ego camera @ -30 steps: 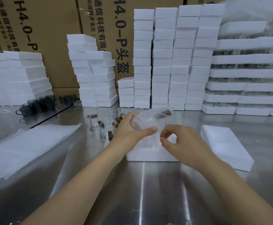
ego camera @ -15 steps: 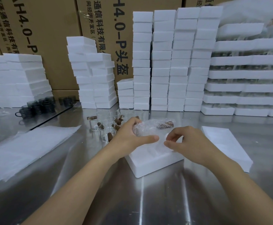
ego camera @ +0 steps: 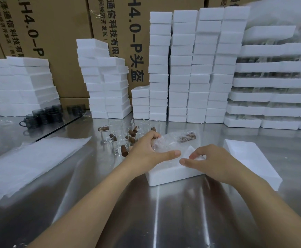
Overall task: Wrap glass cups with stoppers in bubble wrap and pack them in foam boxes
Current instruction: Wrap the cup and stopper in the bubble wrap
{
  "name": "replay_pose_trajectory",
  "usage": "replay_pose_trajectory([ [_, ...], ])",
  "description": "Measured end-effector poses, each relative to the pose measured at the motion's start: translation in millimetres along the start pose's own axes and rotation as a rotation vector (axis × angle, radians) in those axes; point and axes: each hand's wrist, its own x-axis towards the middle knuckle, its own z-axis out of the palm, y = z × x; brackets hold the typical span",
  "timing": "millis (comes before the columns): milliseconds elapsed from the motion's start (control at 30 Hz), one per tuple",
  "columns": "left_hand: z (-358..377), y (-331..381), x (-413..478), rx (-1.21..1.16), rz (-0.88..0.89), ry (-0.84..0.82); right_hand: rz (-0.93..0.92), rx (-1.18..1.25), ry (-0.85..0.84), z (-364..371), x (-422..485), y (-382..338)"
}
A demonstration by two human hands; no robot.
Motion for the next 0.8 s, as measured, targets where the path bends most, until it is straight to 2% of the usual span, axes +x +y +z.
replay_pose_trajectory([
  [233,-7,-5,1,0.138,0.035,0.012,-0.016,-0.039,-0.054,1,1,4],
  [400,-13,1,1,0.305,-0.005,-0.034,-0.021,-0.086,-0.015,4,3,5],
  [600,-18,-3,2,0.329,-0.015,-0.095,-0.016,-0.108,-0.014,4,5,6],
  [800,-15,-3,1,0.187,0.042,-0.098,-0.018,-0.121,-0.022,4,3,5],
])
